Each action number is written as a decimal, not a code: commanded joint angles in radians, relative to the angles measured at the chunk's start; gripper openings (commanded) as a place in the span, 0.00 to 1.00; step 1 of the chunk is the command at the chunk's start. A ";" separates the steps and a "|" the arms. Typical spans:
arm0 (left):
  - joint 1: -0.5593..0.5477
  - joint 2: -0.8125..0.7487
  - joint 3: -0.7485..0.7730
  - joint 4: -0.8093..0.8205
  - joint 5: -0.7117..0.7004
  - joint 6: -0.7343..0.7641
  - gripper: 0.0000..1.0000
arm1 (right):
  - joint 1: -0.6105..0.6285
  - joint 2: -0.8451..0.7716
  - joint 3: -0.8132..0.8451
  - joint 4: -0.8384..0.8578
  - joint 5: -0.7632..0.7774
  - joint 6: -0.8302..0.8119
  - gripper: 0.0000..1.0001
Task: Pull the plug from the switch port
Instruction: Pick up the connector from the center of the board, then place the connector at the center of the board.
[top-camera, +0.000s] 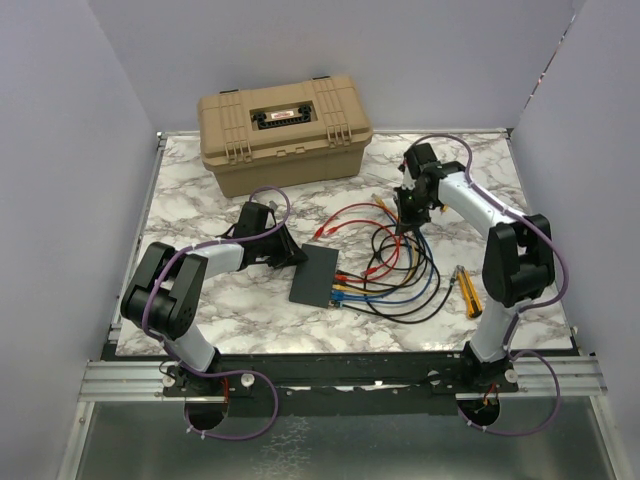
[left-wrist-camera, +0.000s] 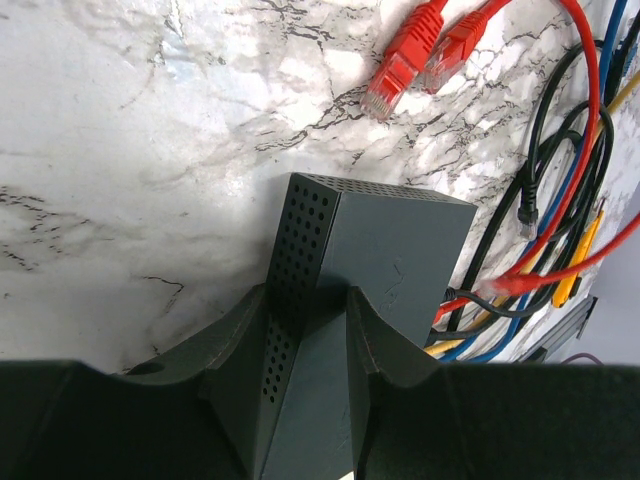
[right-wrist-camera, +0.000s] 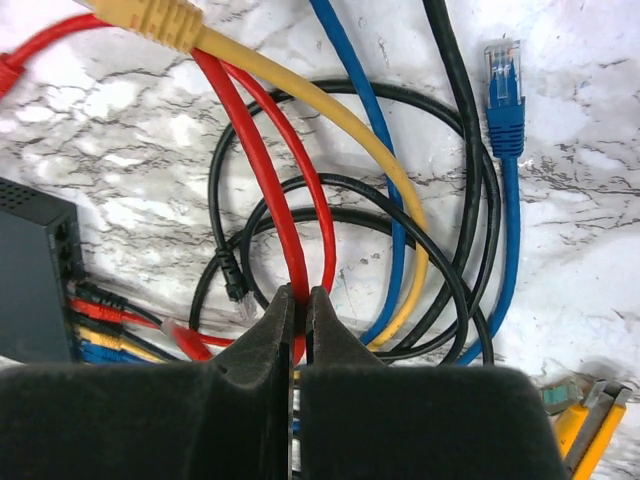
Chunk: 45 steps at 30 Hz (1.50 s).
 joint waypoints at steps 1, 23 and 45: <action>-0.015 0.143 -0.086 -0.246 -0.252 0.087 0.00 | -0.002 -0.052 0.067 -0.050 0.004 -0.017 0.00; -0.015 -0.058 0.000 -0.247 -0.211 0.119 0.15 | -0.018 -0.237 0.066 0.087 -0.126 0.072 0.00; -0.015 -0.390 0.064 -0.165 -0.342 0.162 0.99 | -0.094 -0.262 0.032 0.135 -0.210 0.139 0.00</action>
